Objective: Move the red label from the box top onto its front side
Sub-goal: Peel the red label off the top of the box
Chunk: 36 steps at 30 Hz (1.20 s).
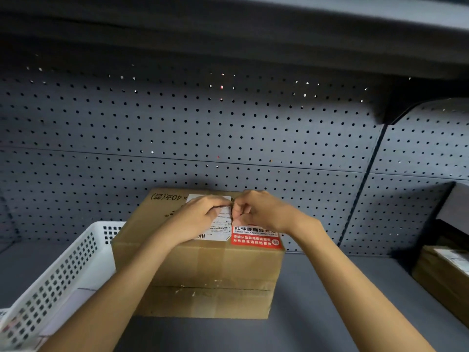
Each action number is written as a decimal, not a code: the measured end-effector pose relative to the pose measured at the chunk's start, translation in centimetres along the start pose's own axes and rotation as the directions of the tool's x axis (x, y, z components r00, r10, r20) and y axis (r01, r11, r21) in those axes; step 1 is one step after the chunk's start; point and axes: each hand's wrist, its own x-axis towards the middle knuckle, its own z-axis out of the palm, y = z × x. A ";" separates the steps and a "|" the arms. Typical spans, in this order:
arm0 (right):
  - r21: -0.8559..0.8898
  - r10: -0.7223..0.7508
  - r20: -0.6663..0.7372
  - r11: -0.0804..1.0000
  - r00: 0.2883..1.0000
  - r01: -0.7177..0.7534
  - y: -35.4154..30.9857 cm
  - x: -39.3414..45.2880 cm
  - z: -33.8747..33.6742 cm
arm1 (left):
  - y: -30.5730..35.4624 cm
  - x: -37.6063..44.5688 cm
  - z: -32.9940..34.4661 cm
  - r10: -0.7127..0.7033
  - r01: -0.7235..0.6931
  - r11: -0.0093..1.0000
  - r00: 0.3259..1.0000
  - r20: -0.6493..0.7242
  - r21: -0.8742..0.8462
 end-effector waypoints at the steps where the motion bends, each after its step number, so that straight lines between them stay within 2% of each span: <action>1: -0.009 0.004 0.007 1.000 1.000 -0.004 0.0 0.0 -0.1 | 0.0 0.0 0.0 0.002 -0.002 1.000 1.000 0.002 -0.006; 8: 0.060 0.007 0.004 0.998 1.000 -0.007 -0.7 -1.0 -0.6 | 0.3 0.0 0.0 0.003 -0.004 1.000 1.000 -0.008 -0.026; 12: 0.177 -0.008 -0.042 0.984 0.999 0.015 -1.1 -1.2 -0.4 | 0.1 0.0 -0.1 0.015 -0.015 0.999 1.000 0.009 -0.036; 21: 0.279 -0.001 -0.268 0.957 0.963 0.079 -1.5 -2.7 -1.0 | 0.0 0.0 0.0 0.021 -0.021 1.000 1.000 -0.003 -0.015; 25: 0.277 -0.018 -0.292 0.956 0.956 0.103 -2.4 -3.7 -2.2 | -0.2 0.0 0.1 0.025 -0.025 1.000 1.000 0.001 -0.018; 29: 0.349 0.001 -0.438 0.922 0.899 0.169 -3.6 -4.2 -3.5 | -0.7 0.0 0.3 0.014 -0.014 1.000 1.000 -0.002 -0.017; 31: 0.341 -0.018 -0.422 0.923 0.907 0.177 -4.5 -4.4 -4.0 | -0.7 -0.1 0.3 0.009 -0.009 1.000 1.000 -0.007 -0.004; 33: 0.294 -0.036 -0.378 0.943 0.925 0.156 -5.4 -4.6 -4.0 | 0.4 -0.5 -0.1 0.028 -0.032 0.998 0.996 -0.079 -0.056; 34: 0.269 -0.039 -0.371 0.952 0.928 0.148 -5.7 -4.7 -3.9 | 1.2 -0.8 -0.5 0.049 -0.066 0.993 0.985 -0.166 -0.099; 36: 0.244 -0.040 -0.379 0.959 0.924 0.141 -6.4 -5.0 -3.4 | 3.1 -2.3 -1.6 0.061 -0.150 0.969 0.915 -0.399 -0.197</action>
